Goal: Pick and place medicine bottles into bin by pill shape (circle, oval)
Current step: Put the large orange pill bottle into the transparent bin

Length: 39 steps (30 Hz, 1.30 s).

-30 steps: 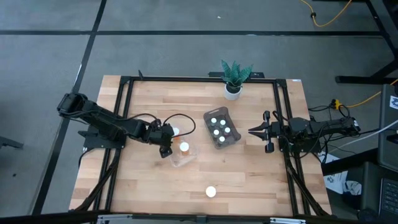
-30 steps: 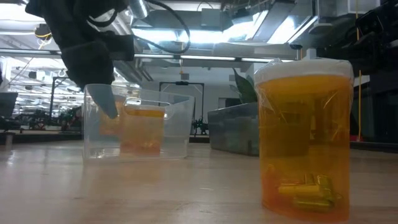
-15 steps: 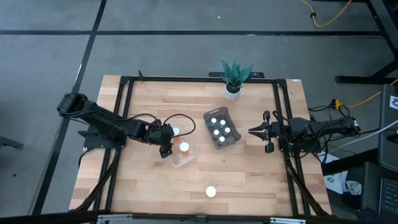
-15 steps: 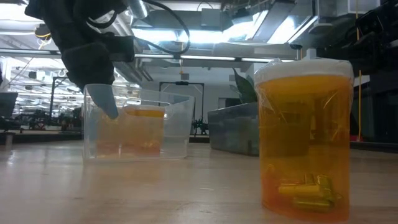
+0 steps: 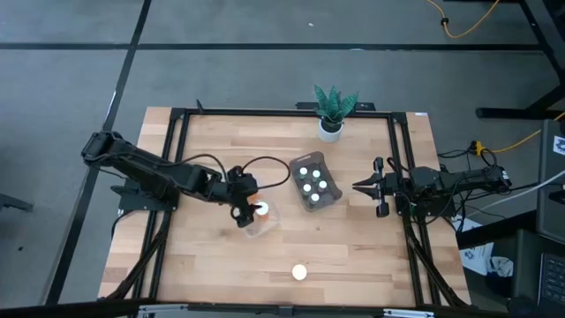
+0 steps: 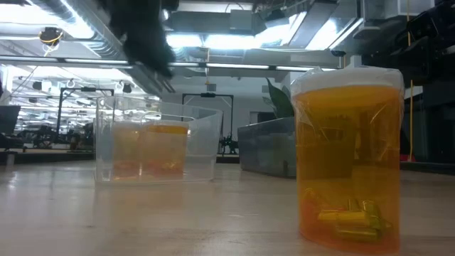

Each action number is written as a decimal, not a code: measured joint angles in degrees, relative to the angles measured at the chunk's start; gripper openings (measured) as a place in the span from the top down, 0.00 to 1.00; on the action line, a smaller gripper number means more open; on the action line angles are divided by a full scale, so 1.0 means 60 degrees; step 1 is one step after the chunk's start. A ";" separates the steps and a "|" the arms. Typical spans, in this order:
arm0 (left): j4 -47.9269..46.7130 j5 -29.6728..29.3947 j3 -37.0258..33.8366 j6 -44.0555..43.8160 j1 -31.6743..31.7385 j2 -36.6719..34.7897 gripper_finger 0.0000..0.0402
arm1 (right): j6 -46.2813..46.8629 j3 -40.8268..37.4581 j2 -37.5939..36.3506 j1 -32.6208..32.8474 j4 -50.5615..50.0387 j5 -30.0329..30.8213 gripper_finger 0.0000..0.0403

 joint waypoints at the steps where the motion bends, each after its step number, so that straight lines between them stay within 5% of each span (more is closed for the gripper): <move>1: -0.0001 -0.0073 0.0206 0.0085 -0.0092 0.0000 0.31 | -0.0003 0.0000 0.0000 0.0000 -0.0004 0.0000 0.89; 8: 0.1791 -0.0152 0.0727 0.0191 -0.1158 0.0210 0.33 | -0.0003 0.0000 0.0000 0.0004 -0.0002 0.0000 0.89; 14: 0.3889 -0.0257 0.0808 0.0266 -0.2055 0.1602 0.34 | 0.0001 0.0000 0.0000 0.0004 -0.0004 0.0000 0.89; 20: 0.3296 -0.0277 0.2354 0.0999 -0.2679 0.3520 0.34 | 0.0001 0.0000 0.0002 0.0001 -0.0001 0.0000 0.89; 28: 0.0644 -0.1040 0.4835 0.1278 -0.3122 0.5257 0.34 | -0.0001 0.0000 0.0001 0.0002 -0.0004 0.0000 0.89; 39: 0.0254 -0.0623 0.5518 0.1138 -0.3102 0.6646 0.34 | -0.0003 0.0000 0.0000 0.0003 -0.0003 0.0000 0.89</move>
